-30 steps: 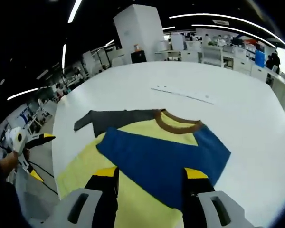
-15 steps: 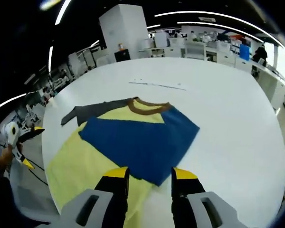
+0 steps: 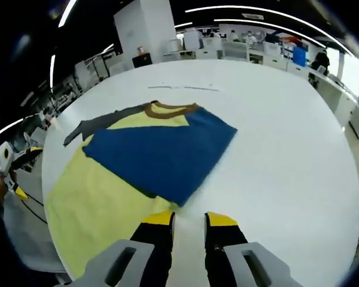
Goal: Fold the garment on the visible template until the final outline fits inside the template.
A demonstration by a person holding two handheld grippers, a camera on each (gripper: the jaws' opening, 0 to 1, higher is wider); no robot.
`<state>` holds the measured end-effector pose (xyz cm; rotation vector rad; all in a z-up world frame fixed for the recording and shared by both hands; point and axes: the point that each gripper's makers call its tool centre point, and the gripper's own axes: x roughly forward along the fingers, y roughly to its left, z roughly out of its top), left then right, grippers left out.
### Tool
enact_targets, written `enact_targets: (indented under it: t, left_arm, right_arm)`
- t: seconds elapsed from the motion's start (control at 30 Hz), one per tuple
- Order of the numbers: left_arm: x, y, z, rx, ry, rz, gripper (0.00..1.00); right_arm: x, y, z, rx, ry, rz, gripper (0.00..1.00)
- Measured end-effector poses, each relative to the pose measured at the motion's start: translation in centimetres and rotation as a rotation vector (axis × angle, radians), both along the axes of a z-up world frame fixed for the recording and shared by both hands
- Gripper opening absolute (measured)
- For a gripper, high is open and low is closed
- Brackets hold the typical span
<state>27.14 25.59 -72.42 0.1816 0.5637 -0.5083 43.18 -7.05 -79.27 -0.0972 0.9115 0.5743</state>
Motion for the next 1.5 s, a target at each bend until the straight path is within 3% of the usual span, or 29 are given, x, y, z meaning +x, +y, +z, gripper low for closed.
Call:
enact_targets:
  t: [0.63,0.87,1.07,1.2,1.5]
  left_arm:
    - [-0.2,0.1,-0.4,0.0,0.01,-0.004,0.98]
    - [0.1,0.1,-0.1,-0.009,-0.002,0.001,0.97]
    - [0.0,0.3,-0.3,-0.012,0.001,0.004,0.97]
    - [0.0,0.3,-0.4,-0.017,-0.002,0.009,0.96]
    - [-0.2,0.4,-0.6,-0.016,0.003,0.008,0.96]
  right_arm:
    - [1.0,1.9,-1.0,0.079,-0.034,-0.073,0.01]
    - [1.1,1.7,-0.9,0.058,-0.034,-0.086,0.0]
    - [1.3,0.2,-0.8,-0.032,-0.055,-0.049,0.0]
    - [1.5,0.0,-0.3,-0.046,-0.064,-0.043,0.0]
    - [2.0,-0.7,0.4,-0.19,-0.114,0.041,0.0]
